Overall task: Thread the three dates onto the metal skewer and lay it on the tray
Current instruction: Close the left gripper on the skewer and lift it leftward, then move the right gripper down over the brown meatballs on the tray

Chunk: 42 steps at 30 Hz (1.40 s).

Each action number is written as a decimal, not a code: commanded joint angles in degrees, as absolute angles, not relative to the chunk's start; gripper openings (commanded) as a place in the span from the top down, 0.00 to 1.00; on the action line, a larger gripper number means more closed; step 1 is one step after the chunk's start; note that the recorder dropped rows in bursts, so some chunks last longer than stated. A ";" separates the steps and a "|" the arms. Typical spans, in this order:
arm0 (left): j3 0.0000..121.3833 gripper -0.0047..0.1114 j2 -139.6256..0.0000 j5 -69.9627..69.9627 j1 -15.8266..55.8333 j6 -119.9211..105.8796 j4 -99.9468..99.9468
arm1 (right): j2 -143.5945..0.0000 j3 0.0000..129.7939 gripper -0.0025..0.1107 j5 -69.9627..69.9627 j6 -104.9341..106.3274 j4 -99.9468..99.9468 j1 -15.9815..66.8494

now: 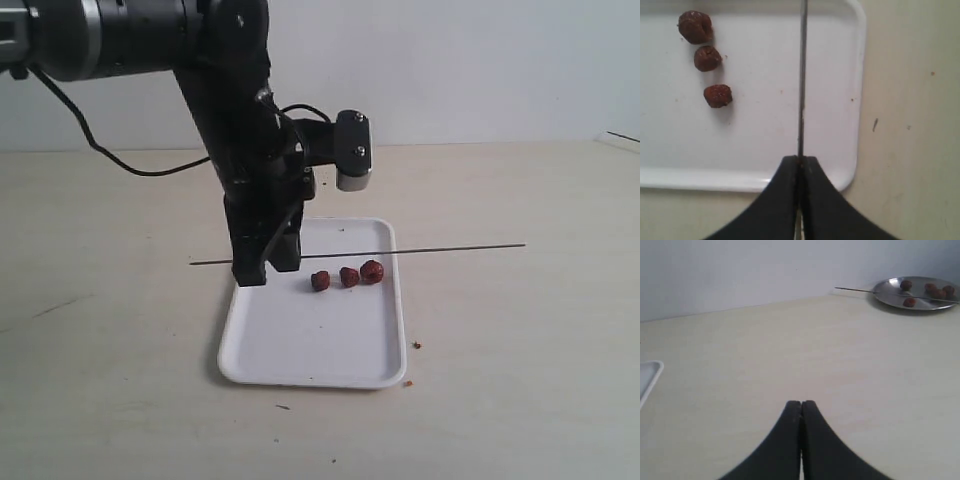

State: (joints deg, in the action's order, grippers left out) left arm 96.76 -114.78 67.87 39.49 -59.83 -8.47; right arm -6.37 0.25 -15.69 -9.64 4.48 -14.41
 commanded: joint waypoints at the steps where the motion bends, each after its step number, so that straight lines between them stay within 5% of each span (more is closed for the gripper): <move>1: 94.11 0.96 -109.96 69.96 39.74 -59.26 -9.11 | -6.56 0.00 0.98 -14.91 -9.66 4.60 -14.65; 14: 71.24 0.96 -92.74 57.18 33.36 -57.45 -14.10 | -6.56 0.00 0.98 -4.98 -1.14 8.87 -14.65; 30: 60.25 0.96 -92.12 44.40 13.07 -53.73 -20.01 | -7.28 0.00 0.98 24.99 -38.39 4.16 -14.65; 42: 60.25 0.96 -92.12 44.01 12.49 -41.88 -19.65 | -43.81 33.18 0.98 15.71 -41.99 24.30 -14.65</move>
State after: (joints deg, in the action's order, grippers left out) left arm 60.41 -92.73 44.50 12.65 -43.60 -19.05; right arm -33.63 26.06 19.57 -41.70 20.61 -14.41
